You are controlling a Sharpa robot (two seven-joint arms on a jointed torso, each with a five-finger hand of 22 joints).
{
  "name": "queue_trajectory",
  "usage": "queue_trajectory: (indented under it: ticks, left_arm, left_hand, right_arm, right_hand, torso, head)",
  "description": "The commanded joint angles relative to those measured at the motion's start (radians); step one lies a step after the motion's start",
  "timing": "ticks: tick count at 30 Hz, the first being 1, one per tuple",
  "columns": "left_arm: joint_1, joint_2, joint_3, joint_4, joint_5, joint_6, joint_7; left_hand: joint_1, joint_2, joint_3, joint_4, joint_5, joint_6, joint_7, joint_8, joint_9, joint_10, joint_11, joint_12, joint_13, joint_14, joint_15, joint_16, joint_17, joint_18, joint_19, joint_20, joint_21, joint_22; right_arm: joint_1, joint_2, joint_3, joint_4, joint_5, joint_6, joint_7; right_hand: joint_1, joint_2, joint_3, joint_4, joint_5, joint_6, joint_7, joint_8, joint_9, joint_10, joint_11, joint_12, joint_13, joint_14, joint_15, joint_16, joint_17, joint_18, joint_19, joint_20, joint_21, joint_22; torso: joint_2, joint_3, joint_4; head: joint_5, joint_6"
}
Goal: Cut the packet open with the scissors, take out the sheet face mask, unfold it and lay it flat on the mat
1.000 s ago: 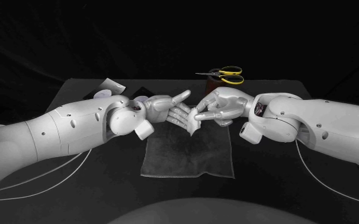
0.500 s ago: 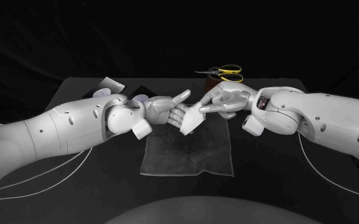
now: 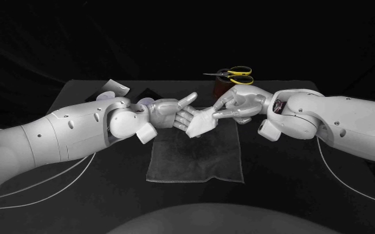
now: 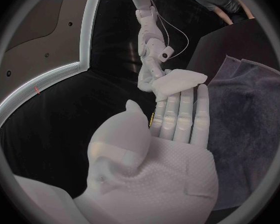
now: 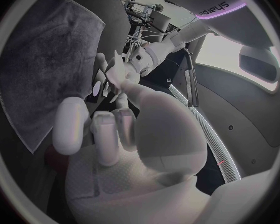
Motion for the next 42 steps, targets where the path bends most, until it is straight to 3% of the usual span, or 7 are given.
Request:
queue_trajectory:
  ticks: [1, 8, 19, 30, 35, 42]
  left_arm:
    - [0.000, -0.001, 0.001, 0.003, 0.009, -0.002, -0.004]
    - [0.000, -0.002, 0.001, 0.006, -0.004, 0.000, -0.012]
    - [0.000, -0.003, 0.001, 0.006, -0.020, 0.005, -0.016]
    - [0.000, -0.003, 0.001, 0.008, -0.022, 0.003, 0.009]
    - [0.000, -0.001, 0.001, 0.010, -0.022, -0.002, 0.019]
    - [0.000, -0.001, 0.001, 0.012, -0.028, -0.003, 0.020]
  left_hand:
    - [0.034, -0.002, -0.004, -0.004, -0.001, -0.004, 0.006, -0.006, 0.002, -0.012, 0.000, -0.002, 0.002, 0.011, 0.001, 0.003, 0.009, 0.013, 0.011, -0.002, -0.005, -0.003]
    - [0.223, -0.001, 0.063, -0.030, 0.000, -0.003, -0.003, -0.012, 0.012, -0.044, -0.003, 0.015, 0.011, -0.003, 0.001, -0.004, 0.037, 0.012, 0.023, -0.003, -0.020, -0.020]
    - [0.353, -0.020, 0.112, -0.054, 0.000, 0.000, -0.013, -0.026, 0.013, -0.063, -0.009, 0.032, 0.013, -0.013, 0.000, -0.009, 0.059, 0.012, 0.027, -0.003, -0.033, -0.034]
    - [0.531, -0.038, 0.215, -0.130, 0.001, 0.016, -0.032, -0.026, 0.020, -0.096, -0.008, 0.043, 0.004, -0.064, 0.005, -0.014, 0.077, 0.011, 0.014, 0.000, -0.054, -0.050]
    - [0.576, -0.052, 0.268, -0.161, 0.001, 0.042, -0.035, -0.004, 0.036, -0.079, -0.013, 0.058, 0.003, -0.071, 0.004, -0.017, 0.077, 0.011, 0.014, -0.005, -0.056, -0.051]
    - [0.580, -0.070, 0.305, -0.165, 0.000, 0.055, -0.041, 0.007, 0.047, -0.064, -0.018, 0.073, 0.004, -0.068, 0.002, -0.019, 0.076, 0.010, 0.018, -0.009, -0.053, -0.049]
  right_arm:
    - [0.000, -0.004, 0.001, 0.003, -0.015, 0.019, 0.000]
    - [0.000, -0.006, 0.001, 0.003, -0.015, 0.009, 0.004]
    - [0.000, -0.008, 0.001, -0.002, -0.015, -0.004, 0.008]
    - [0.001, -0.003, 0.001, -0.009, -0.028, -0.005, -0.003]
    - [0.001, 0.005, 0.001, -0.012, -0.037, -0.008, -0.009]
    - [0.000, 0.012, 0.001, -0.014, -0.043, -0.026, -0.010]
  right_hand:
    - [0.000, 0.008, 0.049, -0.051, 0.003, 0.007, -0.001, 0.003, 0.033, 0.086, -0.004, 0.001, 0.206, 0.108, -0.004, 0.003, 0.258, 0.008, -0.001, 0.002, 0.000, 0.170]
    - [-0.001, 0.008, 0.049, -0.052, 0.003, 0.007, -0.001, 0.004, 0.033, 0.087, -0.003, 0.004, 0.207, 0.109, -0.004, 0.005, 0.259, 0.008, 0.000, 0.002, 0.002, 0.171]
    - [-0.002, 0.008, 0.050, -0.054, 0.003, 0.007, -0.001, 0.005, 0.034, 0.087, -0.003, 0.006, 0.208, 0.109, -0.004, 0.005, 0.260, 0.008, 0.001, 0.002, 0.004, 0.171]
    - [-0.002, 0.008, 0.050, -0.054, 0.003, 0.007, -0.001, 0.005, 0.034, 0.087, -0.003, 0.006, 0.208, 0.109, -0.004, 0.005, 0.260, 0.008, 0.001, 0.002, 0.004, 0.171]
    - [-0.002, 0.008, 0.050, -0.054, 0.003, 0.007, -0.001, 0.005, 0.034, 0.087, -0.003, 0.006, 0.208, 0.109, -0.004, 0.005, 0.260, 0.008, 0.001, 0.002, 0.004, 0.171]
    - [-0.003, 0.008, 0.050, -0.056, 0.003, 0.007, -0.001, 0.006, 0.035, 0.087, -0.003, 0.006, 0.208, 0.109, -0.004, 0.005, 0.260, 0.008, 0.000, 0.002, 0.001, 0.171]
  torso:
    - [0.000, 0.0012, -0.0003]
    - [0.000, 0.0012, -0.0005]
    - [0.000, 0.0006, 0.0002]
    - [0.000, 0.0004, -0.0005]
    - [0.000, 0.0006, 0.0001]
    - [0.001, 0.0005, 0.0000]
  head:
    - [-0.001, -0.001]
    - [-0.003, -0.002]
    - [-0.006, -0.008]
    - [-0.007, -0.008]
    - [-0.007, -0.010]
    - [-0.007, -0.015]
